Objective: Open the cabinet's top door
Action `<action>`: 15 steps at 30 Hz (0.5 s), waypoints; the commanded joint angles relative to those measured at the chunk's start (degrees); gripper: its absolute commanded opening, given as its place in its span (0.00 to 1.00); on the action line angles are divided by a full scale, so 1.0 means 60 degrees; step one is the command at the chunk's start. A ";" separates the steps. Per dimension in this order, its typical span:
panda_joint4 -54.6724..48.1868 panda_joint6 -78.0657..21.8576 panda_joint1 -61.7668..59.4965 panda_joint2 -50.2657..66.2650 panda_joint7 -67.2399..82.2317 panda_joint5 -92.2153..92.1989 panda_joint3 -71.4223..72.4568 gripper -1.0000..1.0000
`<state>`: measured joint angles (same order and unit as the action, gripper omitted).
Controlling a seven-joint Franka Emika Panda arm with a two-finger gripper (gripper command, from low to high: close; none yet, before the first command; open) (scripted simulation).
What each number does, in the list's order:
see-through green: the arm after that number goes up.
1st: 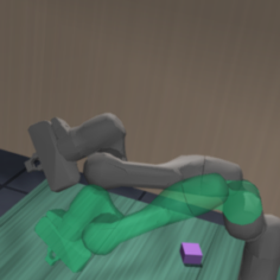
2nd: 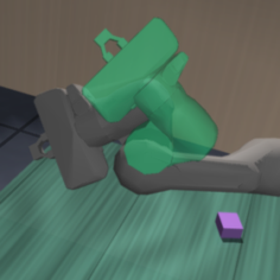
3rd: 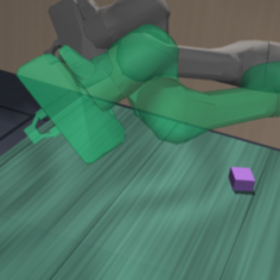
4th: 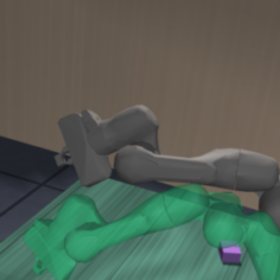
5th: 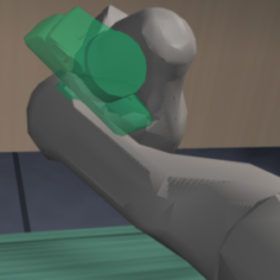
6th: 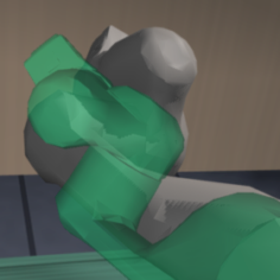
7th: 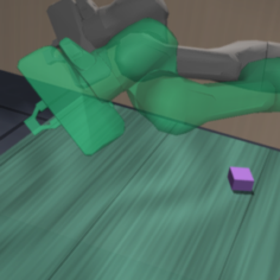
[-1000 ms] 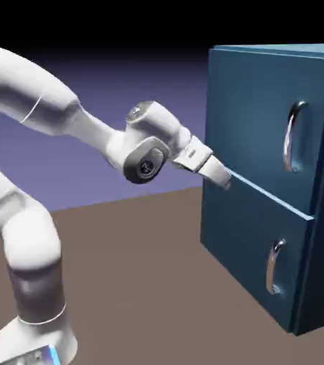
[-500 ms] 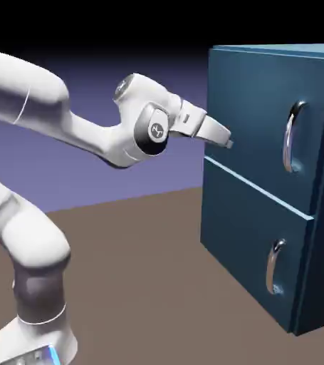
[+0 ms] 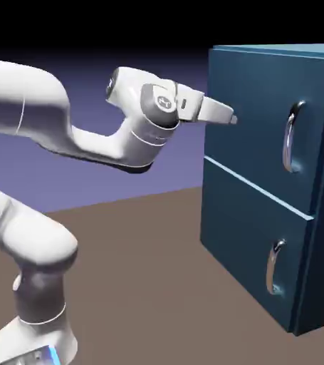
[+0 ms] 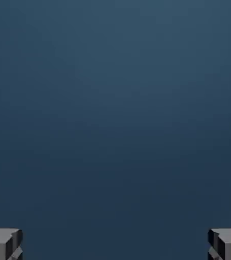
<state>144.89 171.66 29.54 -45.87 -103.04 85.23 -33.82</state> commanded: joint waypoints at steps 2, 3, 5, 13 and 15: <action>-0.0157 -0.0023 0.0281 -0.0129 -0.0591 0.0831 -0.0330 1.00; -0.0236 -0.0034 0.0422 -0.0193 -0.0886 0.1246 -0.0495 1.00; -0.0393 -0.0057 0.0703 -0.0322 -0.1476 0.2077 -0.0824 1.00; -0.1021 -0.0148 0.1828 -0.0837 -0.3838 0.5399 -0.2143 1.00; -0.1178 -0.0171 0.2109 -0.0965 -0.4428 0.6230 -0.2472 1.00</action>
<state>137.82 170.64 42.20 -51.66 -129.61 122.61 -48.66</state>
